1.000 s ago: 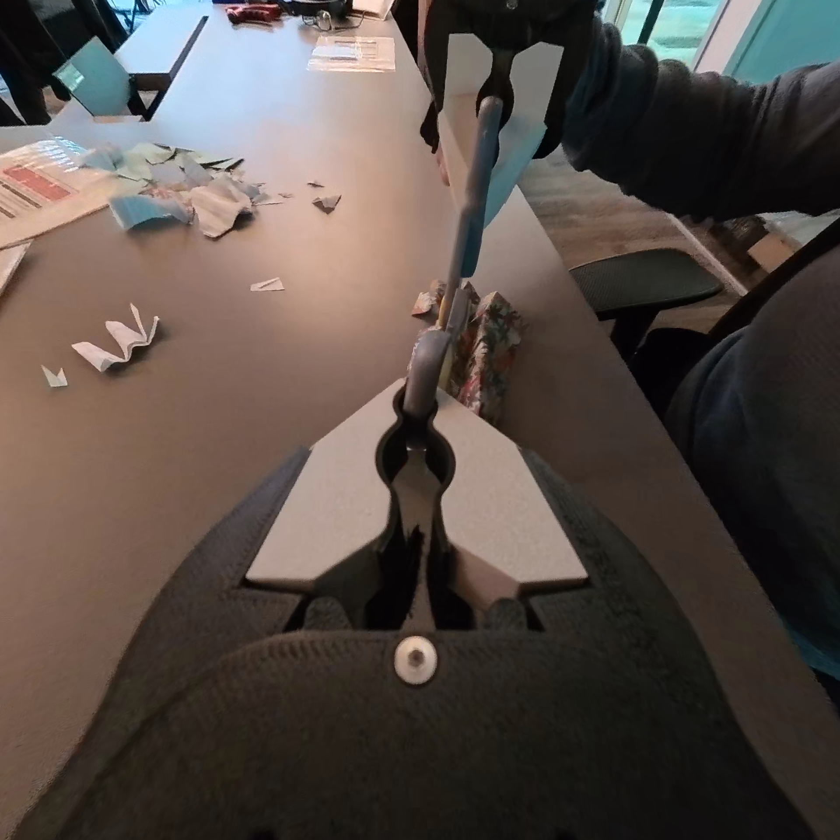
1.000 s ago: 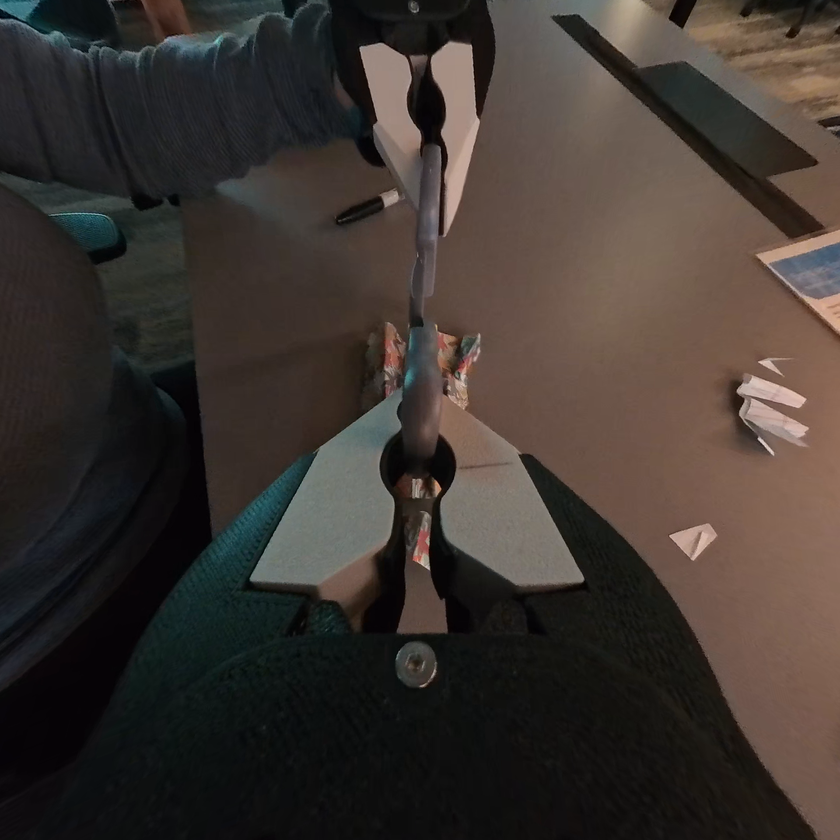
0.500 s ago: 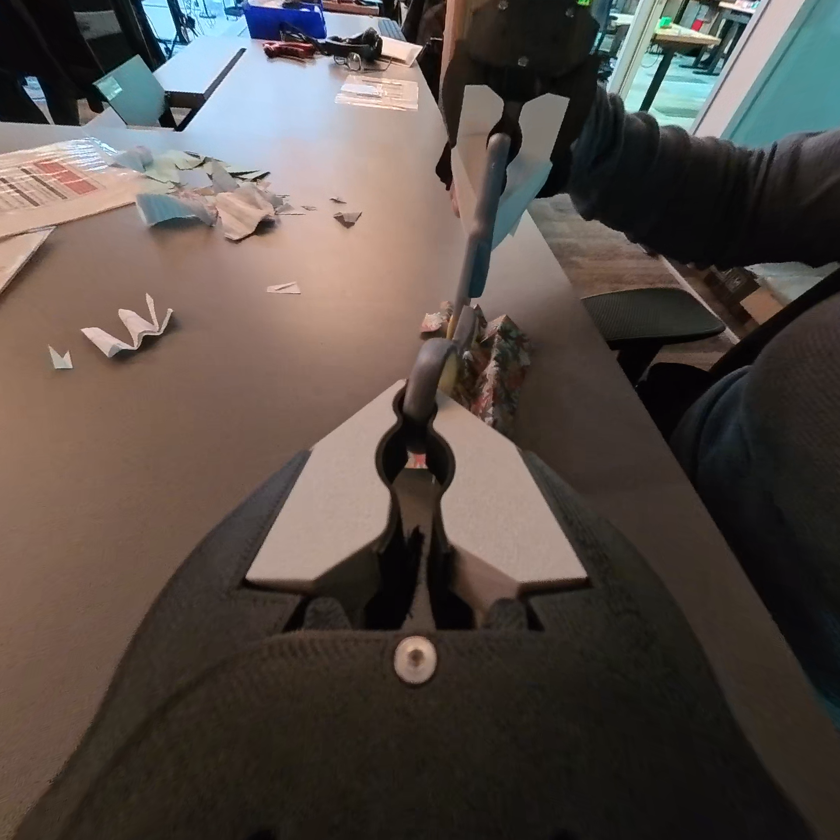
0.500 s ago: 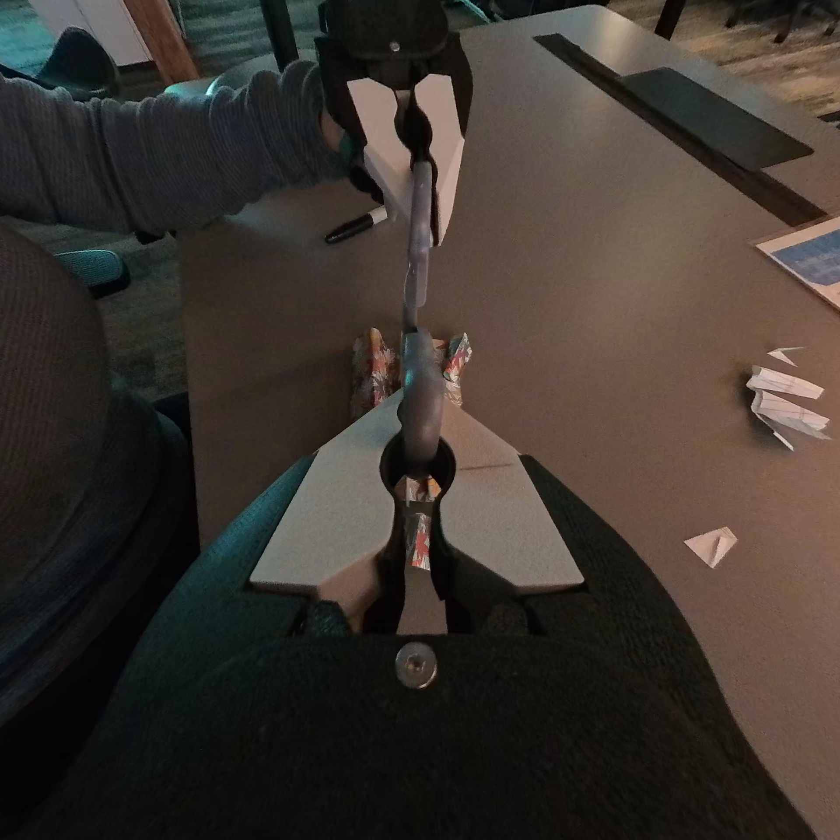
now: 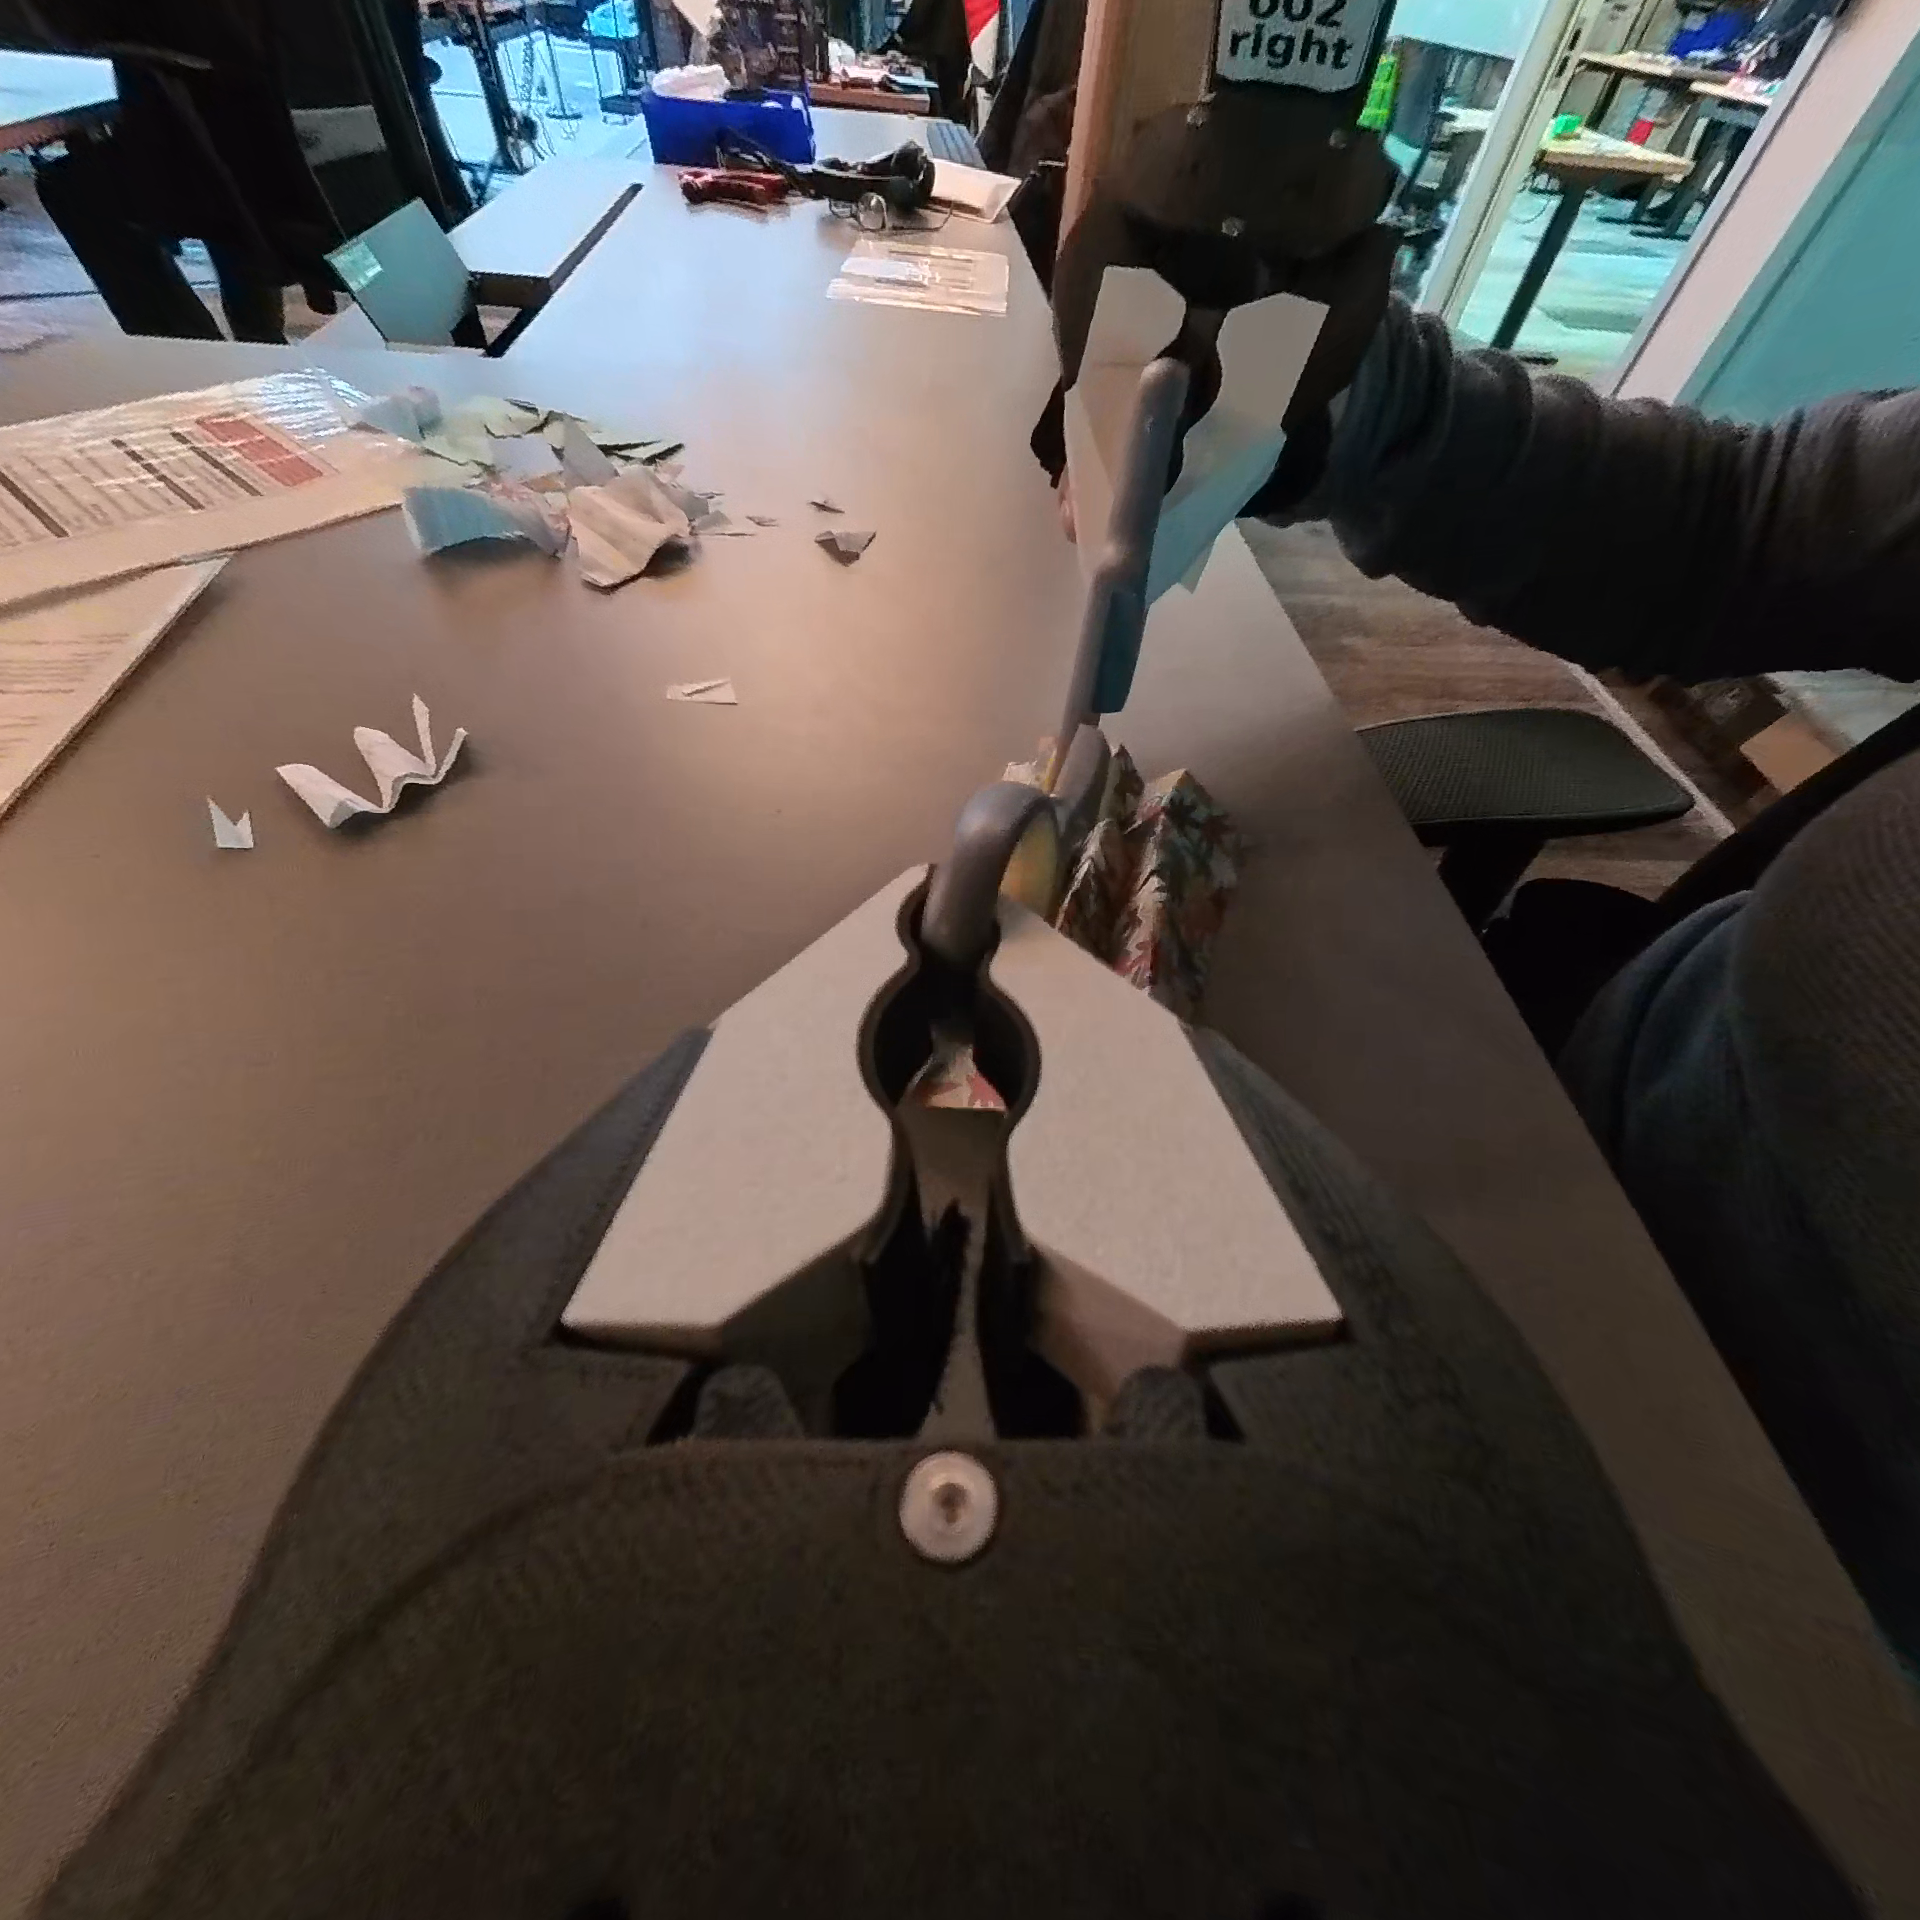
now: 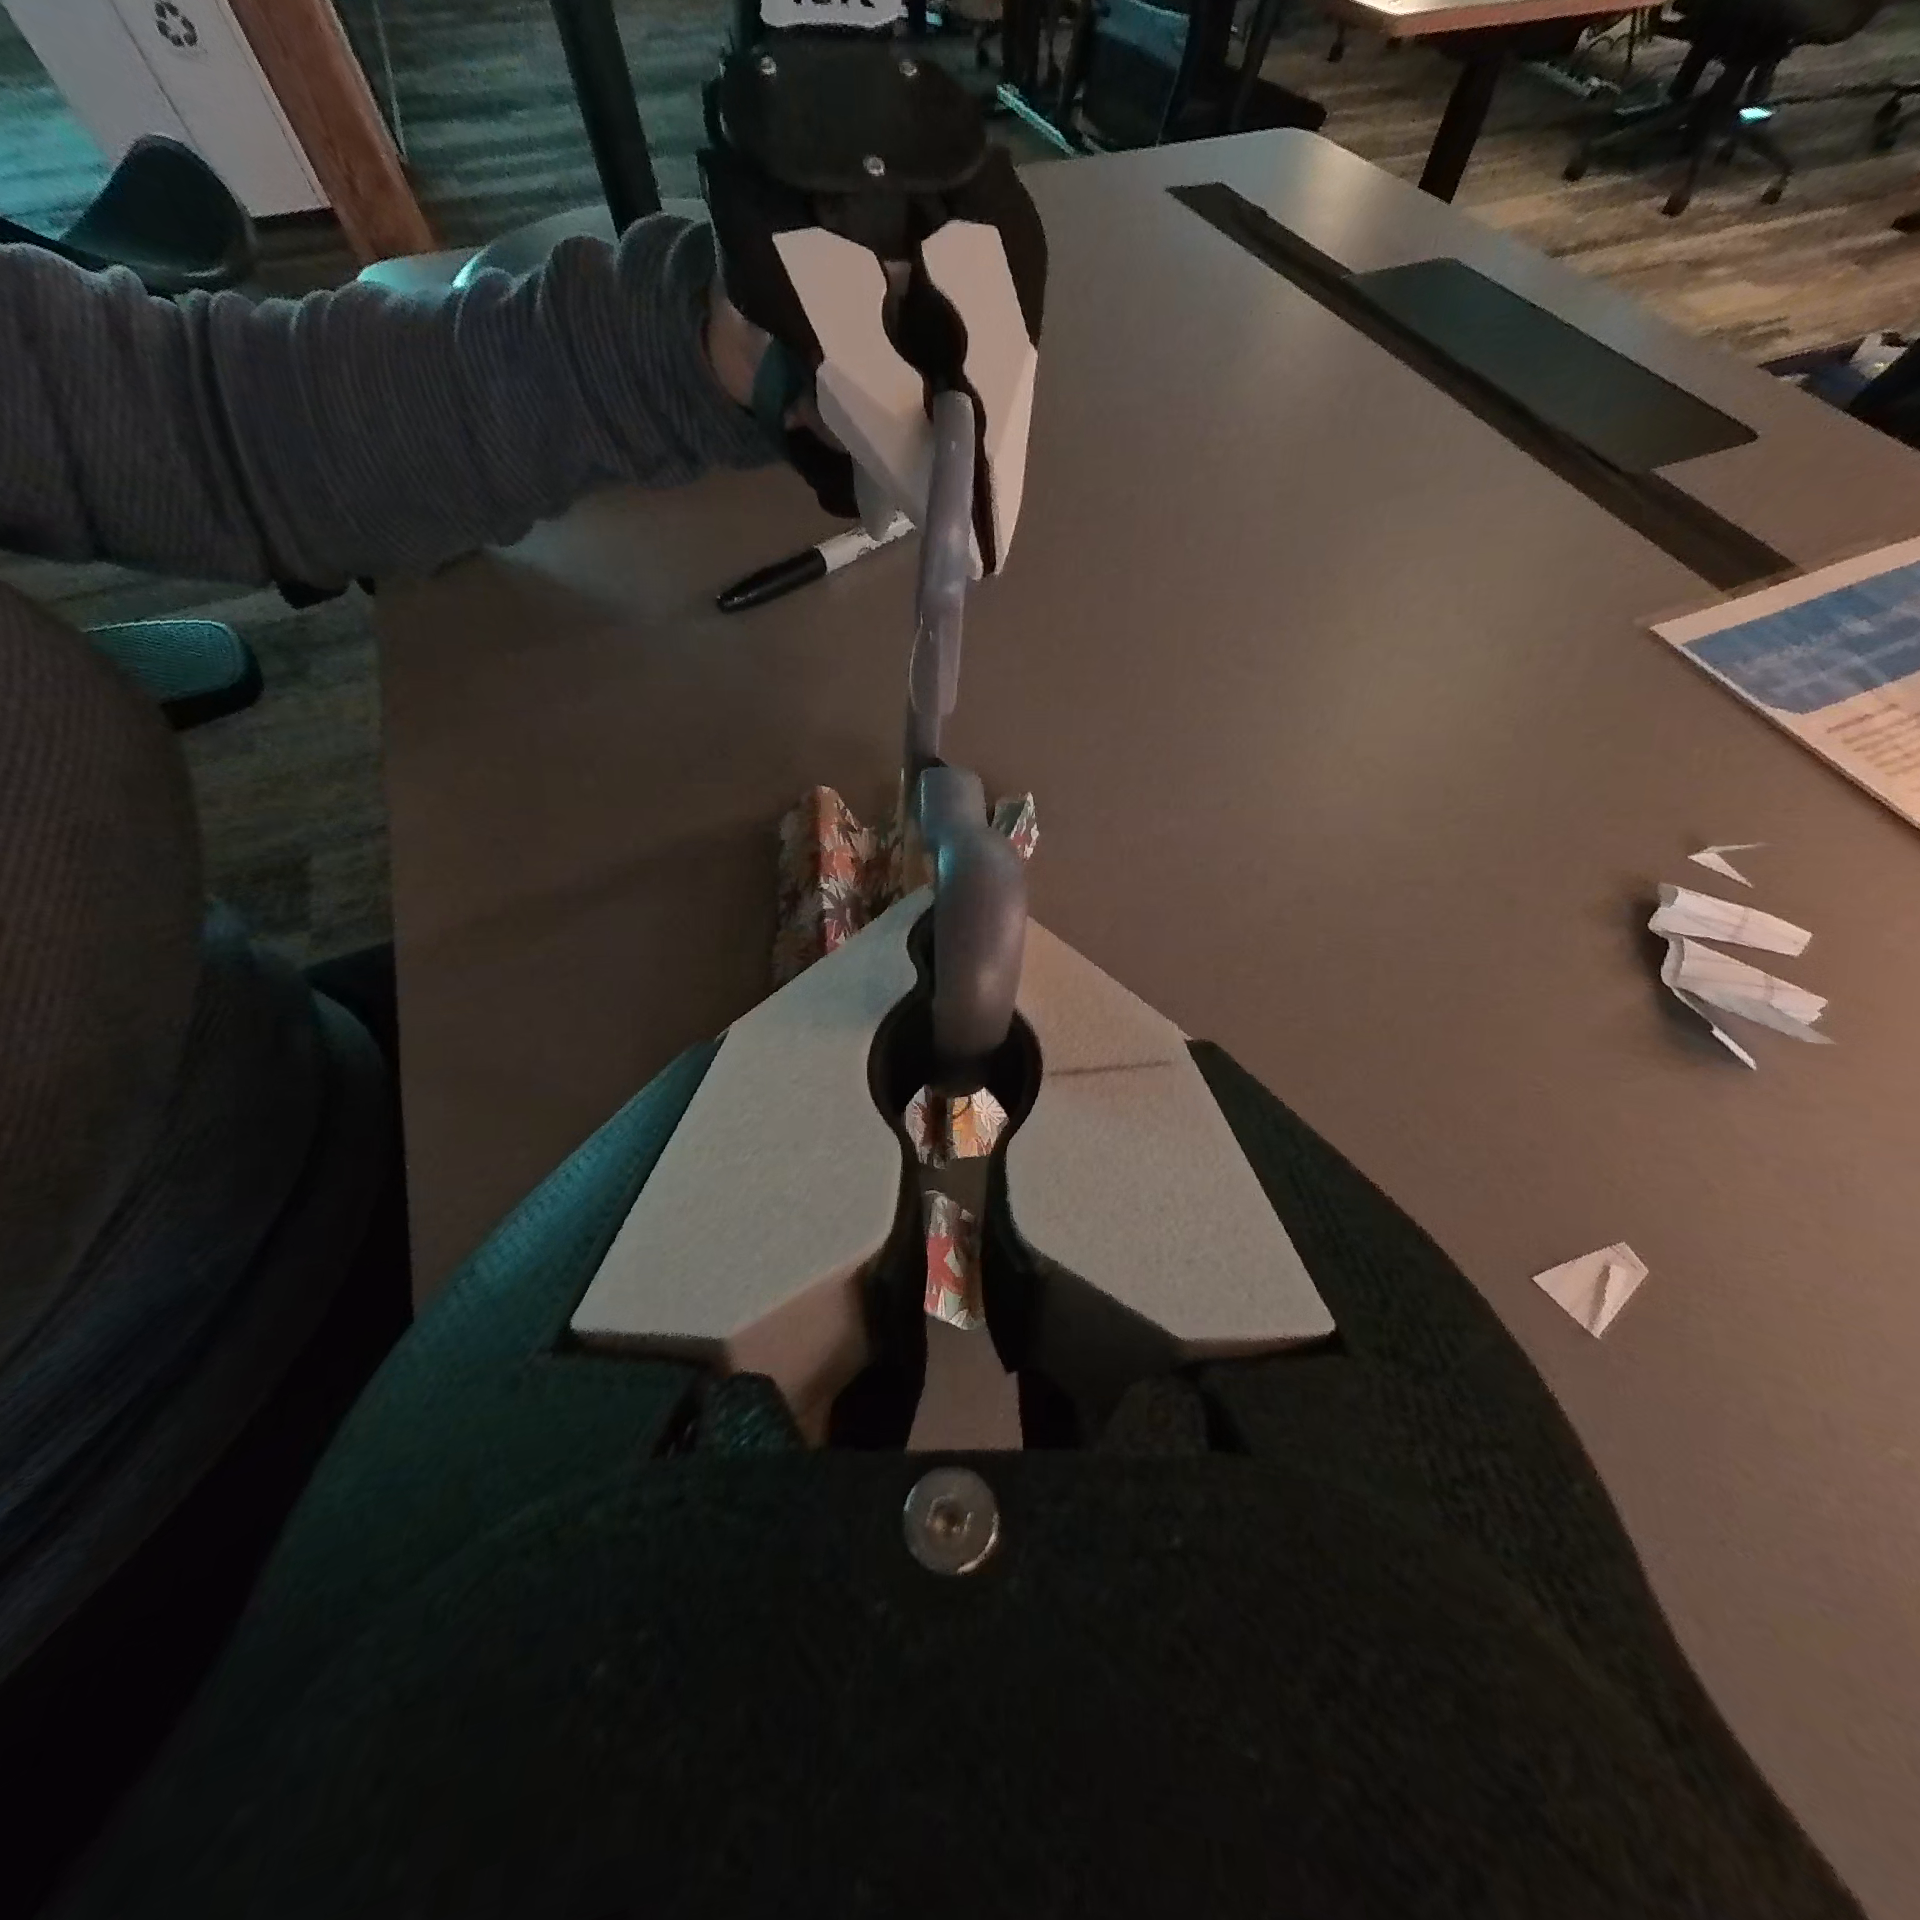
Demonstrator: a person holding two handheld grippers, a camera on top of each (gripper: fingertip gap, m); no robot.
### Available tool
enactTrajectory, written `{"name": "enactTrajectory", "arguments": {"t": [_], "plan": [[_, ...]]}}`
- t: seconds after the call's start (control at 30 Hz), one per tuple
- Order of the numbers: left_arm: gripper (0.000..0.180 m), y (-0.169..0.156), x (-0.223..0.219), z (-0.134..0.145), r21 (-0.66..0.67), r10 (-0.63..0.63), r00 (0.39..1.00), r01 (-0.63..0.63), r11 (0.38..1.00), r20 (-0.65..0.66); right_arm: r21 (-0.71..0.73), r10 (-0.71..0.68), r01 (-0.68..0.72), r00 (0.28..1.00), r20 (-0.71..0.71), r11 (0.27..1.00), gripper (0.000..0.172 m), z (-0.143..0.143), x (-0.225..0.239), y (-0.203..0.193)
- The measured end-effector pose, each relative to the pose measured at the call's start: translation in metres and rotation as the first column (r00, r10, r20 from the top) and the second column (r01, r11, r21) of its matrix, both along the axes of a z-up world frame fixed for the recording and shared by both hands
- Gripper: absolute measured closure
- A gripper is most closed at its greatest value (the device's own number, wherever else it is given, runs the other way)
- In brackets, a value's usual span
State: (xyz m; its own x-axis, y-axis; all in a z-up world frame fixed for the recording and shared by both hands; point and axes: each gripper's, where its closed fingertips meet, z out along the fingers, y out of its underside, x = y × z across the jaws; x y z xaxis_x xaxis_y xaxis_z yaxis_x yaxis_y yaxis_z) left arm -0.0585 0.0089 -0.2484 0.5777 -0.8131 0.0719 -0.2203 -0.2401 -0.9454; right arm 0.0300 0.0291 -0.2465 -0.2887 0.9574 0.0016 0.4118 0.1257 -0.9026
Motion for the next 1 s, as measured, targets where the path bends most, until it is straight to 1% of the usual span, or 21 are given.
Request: {"name": "enactTrajectory", "arguments": {"t": [0.1, 0.27, 0.4, 0.57, 0.63, 0.77, 1.0], "plan": [[0.18, 0.0, -0.001, -0.004, -0.003, 0.007, 1.0, -0.007, 1.0, -0.021, 0.011, -0.004, 0.004, 1.0, -0.001, 1.0, 0.172, -0.001, -0.001, 0.0], [0.18, -0.002, -0.002, 0.004, 0.021, 0.013, 1.0, -0.013, 1.0, -0.027, -0.007, 0.001, -0.002, 1.0, -0.024, 1.0, 0.172, 0.003, -0.002, -0.001], [0.18, -0.003, -0.001, 0.003, 0.015, 0.01, 0.999, -0.009, 1.0, -0.04, 0.01, 0.008, -0.008, 1.0, -0.009, 1.0, 0.172, 0.004, -0.002, -0.001], [0.18, -0.006, 0.0, -0.004, -0.004, -0.007, 0.989, 0.007, 1.0, -0.15, 0.069, 0.029, -0.034, 0.997, 0.074, 0.997, 0.172, -0.002, -0.003, -0.002], [0.18, -0.006, 0.0, -0.003, -0.009, -0.009, 0.982, 0.008, 1.0, -0.188, 0.079, 0.036, -0.044, 0.995, 0.091, 0.996, 0.172, 0.0, -0.005, -0.002], [0.18, -0.009, -0.001, 0.002, -0.025, -0.021, 0.974, 0.016, 1.0, -0.227, 0.089, 0.051, -0.061, 0.992, 0.112, 0.994, 0.172, 0.005, -0.007, -0.002], [0.18, -0.012, 0.003, 0.004, -0.06, -0.045, 0.95, 0.028, 0.998, -0.308, 0.12, 0.068, -0.091, 0.981, 0.183, 0.989, 0.172, 0.004, -0.007, -0.004]]}}
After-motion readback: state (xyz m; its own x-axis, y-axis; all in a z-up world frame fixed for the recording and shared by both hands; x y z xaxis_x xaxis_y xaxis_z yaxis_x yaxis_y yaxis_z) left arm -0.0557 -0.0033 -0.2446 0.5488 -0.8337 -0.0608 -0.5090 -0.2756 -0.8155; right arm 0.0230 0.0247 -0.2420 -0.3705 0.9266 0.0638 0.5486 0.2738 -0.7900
